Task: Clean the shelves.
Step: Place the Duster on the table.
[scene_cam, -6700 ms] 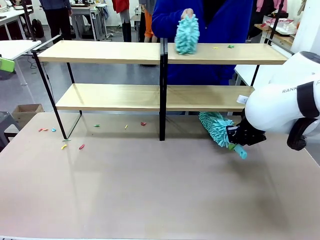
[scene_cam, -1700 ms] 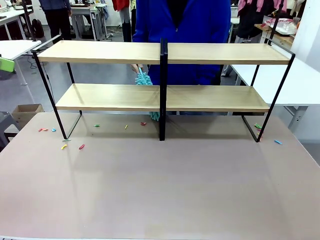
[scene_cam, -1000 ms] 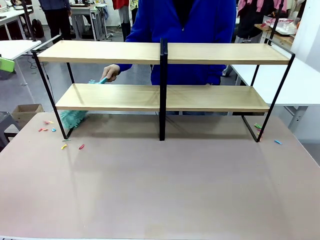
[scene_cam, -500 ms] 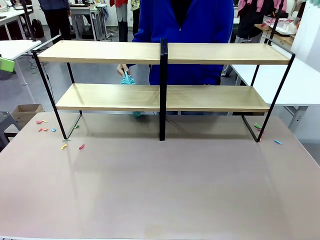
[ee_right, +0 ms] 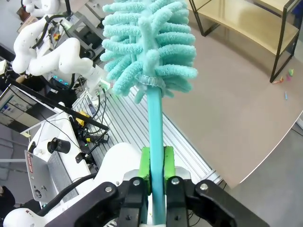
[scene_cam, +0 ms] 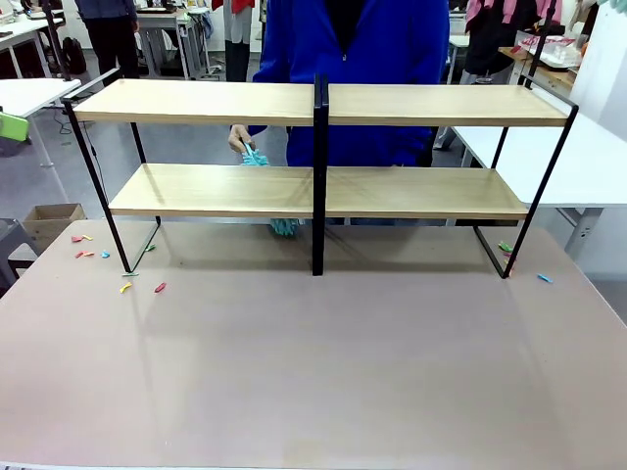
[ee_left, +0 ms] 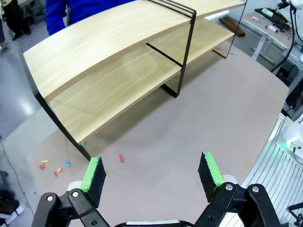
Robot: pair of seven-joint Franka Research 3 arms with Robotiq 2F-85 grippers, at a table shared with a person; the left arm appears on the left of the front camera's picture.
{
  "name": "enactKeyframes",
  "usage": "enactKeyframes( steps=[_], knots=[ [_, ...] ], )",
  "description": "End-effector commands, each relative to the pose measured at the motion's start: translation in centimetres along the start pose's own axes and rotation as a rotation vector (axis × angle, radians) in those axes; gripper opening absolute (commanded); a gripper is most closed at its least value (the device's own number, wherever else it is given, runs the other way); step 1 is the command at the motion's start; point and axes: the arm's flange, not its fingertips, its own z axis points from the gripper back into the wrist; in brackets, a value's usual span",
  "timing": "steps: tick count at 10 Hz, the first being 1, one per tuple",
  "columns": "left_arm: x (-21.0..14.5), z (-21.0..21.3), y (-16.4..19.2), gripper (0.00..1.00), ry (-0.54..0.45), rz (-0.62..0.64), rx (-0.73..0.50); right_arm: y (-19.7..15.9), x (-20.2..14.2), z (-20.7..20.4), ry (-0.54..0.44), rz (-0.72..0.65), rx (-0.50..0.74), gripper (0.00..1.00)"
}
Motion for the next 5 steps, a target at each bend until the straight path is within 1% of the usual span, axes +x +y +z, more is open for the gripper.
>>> enactKeyframes(
  steps=[1, 2, 3, 4, 5],
  knots=[
    [0.0, 0.0, 0.1, 1.00, -0.010, -0.006, -0.015, 1.1, -0.4, 0.5, -0.004, 0.029, 0.005, 0.13],
    [0.0, 0.0, 0.0, 1.00, 0.000, 0.000, 0.000, 0.0, 0.0, 0.0, 0.000, 0.000, 0.000, 0.13],
    [0.3, -1.4, -1.2, 1.00, 0.083, 0.010, -0.249, 0.7, 0.8, -3.3, 0.249, 0.071, 0.011, 0.13],
    [-0.8, -4.7, -2.6, 1.00, 0.227, 0.073, -0.449, -0.3, 0.3, -8.3, 0.414, 0.096, 0.071, 0.13],
    [-2.9, -7.3, -3.1, 1.00, 0.359, 0.196, -0.575, -1.6, -0.5, -11.8, 0.474, 0.060, 0.110, 0.13]
  ],
)
